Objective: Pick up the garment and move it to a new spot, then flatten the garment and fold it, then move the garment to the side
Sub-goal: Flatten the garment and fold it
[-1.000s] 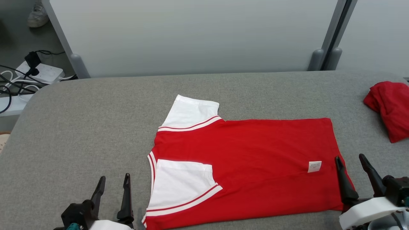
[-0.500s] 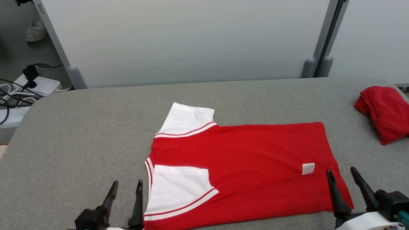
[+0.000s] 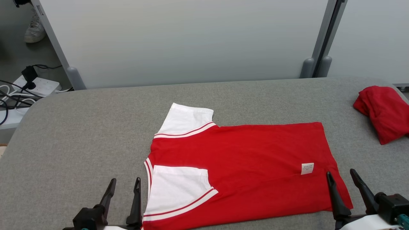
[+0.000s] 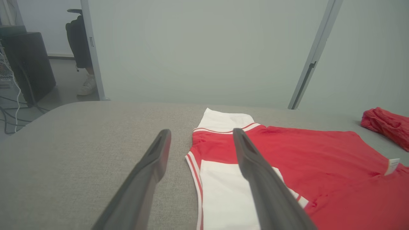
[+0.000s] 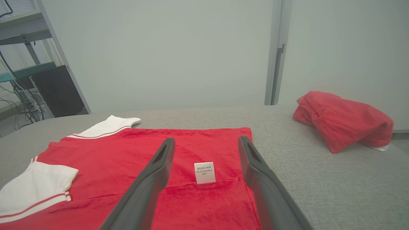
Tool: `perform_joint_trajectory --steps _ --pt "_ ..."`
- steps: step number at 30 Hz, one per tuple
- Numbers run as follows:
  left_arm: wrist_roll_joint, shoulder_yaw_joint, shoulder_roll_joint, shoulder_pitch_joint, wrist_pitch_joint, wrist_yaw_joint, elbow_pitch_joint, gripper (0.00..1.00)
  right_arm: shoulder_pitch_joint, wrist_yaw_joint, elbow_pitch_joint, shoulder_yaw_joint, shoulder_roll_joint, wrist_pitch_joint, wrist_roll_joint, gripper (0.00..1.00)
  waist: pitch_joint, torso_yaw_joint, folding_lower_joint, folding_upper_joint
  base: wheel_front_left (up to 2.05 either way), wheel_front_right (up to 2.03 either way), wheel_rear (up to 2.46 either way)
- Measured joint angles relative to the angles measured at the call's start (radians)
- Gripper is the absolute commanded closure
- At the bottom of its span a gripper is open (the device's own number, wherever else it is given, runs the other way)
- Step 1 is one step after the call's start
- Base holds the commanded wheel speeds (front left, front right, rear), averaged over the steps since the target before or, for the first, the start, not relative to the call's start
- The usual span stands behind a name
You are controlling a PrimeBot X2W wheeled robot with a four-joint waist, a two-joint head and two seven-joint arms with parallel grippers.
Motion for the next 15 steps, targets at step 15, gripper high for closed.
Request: perform_joint_trajectory --steps 15 --pt "0.005 -0.008 -0.015 -0.194 0.046 -0.059 0.113 0.00 -0.005 0.000 0.000 0.024 -0.003 0.000 0.003 0.00 0.060 -0.004 0.0000 0.0000 0.00 0.00 0.00"
